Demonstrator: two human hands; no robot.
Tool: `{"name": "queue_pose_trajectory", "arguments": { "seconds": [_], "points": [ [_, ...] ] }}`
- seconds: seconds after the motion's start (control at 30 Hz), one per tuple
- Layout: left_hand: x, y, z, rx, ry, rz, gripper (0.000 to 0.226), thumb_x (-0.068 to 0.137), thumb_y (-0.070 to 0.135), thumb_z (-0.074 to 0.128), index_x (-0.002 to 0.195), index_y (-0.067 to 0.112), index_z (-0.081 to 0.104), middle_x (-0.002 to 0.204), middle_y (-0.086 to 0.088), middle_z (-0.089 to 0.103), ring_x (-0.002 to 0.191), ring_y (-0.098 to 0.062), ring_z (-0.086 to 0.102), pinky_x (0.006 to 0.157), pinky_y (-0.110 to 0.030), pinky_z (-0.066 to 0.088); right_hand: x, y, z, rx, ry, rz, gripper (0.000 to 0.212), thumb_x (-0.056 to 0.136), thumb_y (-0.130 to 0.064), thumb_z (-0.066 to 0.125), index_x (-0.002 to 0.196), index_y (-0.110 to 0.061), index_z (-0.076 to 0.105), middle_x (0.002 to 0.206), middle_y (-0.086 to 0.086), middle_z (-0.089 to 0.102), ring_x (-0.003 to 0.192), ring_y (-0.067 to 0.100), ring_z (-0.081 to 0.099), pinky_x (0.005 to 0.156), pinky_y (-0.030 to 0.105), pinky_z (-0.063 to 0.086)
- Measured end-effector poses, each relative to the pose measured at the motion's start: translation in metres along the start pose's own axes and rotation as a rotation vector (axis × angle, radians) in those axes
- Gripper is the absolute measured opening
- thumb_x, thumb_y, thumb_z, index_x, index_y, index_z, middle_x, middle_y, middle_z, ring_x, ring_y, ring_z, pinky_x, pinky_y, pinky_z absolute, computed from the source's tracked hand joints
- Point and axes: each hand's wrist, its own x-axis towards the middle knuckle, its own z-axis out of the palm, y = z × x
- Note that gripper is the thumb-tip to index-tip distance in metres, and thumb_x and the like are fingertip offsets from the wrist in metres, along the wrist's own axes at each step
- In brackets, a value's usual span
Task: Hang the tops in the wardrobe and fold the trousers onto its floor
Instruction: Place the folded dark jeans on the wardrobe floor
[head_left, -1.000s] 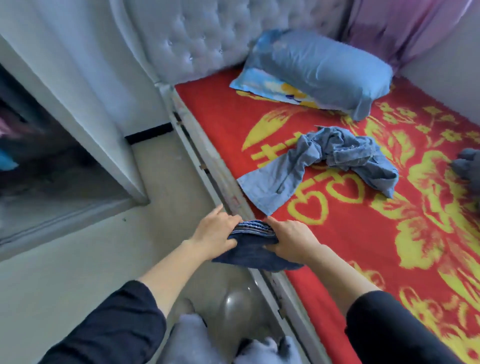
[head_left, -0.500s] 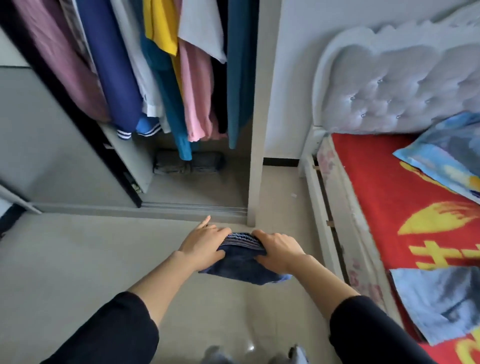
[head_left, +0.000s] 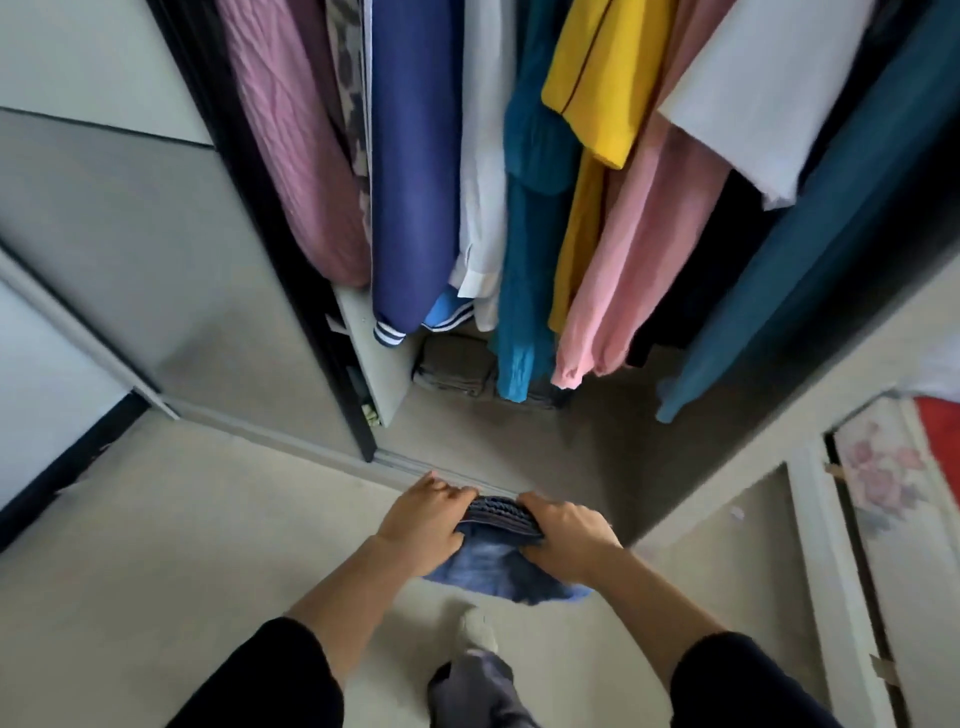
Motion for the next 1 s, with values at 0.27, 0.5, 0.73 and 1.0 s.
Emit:
{"name": "queue_pose_trajectory", "arguments": {
  "seconds": [0.27,0.5,0.73,1.0],
  "points": [
    [0.118,-0.142,0.099,-0.028,-0.036,-0.061,0.044,0.087,0.023,0.053,0.129,0.017,0.045,0.124,-0.005,0.061,0.121,-0.023,0.049,0.114,-0.029,0.018,0.203,-0.003,0.05,-0.049,-0.05,-0.015,0.038,0.087,-0.036,0.047,0.124,-0.028,0.041,0.115,0.003,0.066,0.103,0.032,0.062,0.083,0.035,0.045],
    [0.224,-0.247,0.213,0.032,0.069,0.008,0.035,0.086,0.024,0.053,0.12,0.018,0.049,0.116,-0.003,0.063,0.116,-0.023,0.052,0.109,-0.03,0.021,0.364,0.012,0.134,-0.123,0.024,0.061,0.044,0.086,-0.04,0.05,0.128,-0.031,0.04,0.117,0.004,0.065,0.104,0.032,0.062,0.081,0.036,0.046],
    [0.318,-0.315,0.307,0.032,0.524,0.022,0.046,0.076,0.005,0.061,0.121,0.01,0.059,0.115,-0.009,0.066,0.112,-0.026,0.058,0.11,-0.034,0.032,0.496,0.042,0.198,-0.251,0.329,0.119,0.052,0.085,-0.036,0.054,0.133,-0.027,0.036,0.115,0.011,0.065,0.106,0.033,0.061,0.079,0.038,0.043],
    [0.337,-0.326,0.486,0.124,0.527,0.015,0.029,0.065,0.013,0.06,0.09,0.013,0.076,0.088,-0.003,0.073,0.081,-0.019,0.072,0.07,-0.033,0.059,0.554,0.059,0.375,-0.45,0.384,0.088,0.059,0.084,-0.02,0.064,0.14,-0.022,0.045,0.133,0.011,0.05,0.118,0.031,0.052,0.096,0.047,0.043]
  ]
}}
